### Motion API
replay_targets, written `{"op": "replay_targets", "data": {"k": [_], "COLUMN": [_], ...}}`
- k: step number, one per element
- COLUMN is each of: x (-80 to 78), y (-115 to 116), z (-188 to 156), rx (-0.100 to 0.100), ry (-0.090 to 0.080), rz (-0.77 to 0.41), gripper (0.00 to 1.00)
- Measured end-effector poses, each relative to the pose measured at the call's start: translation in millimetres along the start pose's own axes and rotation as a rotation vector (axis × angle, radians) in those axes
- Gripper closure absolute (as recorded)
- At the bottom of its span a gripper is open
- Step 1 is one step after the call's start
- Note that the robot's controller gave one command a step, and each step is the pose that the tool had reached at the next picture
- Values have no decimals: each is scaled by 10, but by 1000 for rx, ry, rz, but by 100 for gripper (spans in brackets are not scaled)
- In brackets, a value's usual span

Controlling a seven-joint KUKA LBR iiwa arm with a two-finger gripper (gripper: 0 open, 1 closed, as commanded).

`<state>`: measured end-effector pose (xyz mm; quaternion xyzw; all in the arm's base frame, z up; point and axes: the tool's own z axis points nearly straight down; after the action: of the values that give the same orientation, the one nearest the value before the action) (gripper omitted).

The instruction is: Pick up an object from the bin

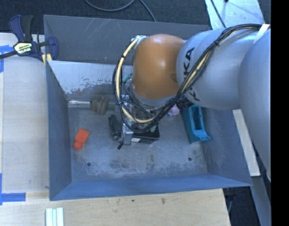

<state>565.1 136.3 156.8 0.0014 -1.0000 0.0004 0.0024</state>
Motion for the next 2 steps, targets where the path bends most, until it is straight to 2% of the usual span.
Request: {"op": "replay_targets", "data": {"k": [1,2], "x": [-14,-81], "y": [-5,-131], "z": [-48,102], "rx": [-2,-2], "ry": [-7,-10], "rz": [2,-109], "gripper": [0,0]}}
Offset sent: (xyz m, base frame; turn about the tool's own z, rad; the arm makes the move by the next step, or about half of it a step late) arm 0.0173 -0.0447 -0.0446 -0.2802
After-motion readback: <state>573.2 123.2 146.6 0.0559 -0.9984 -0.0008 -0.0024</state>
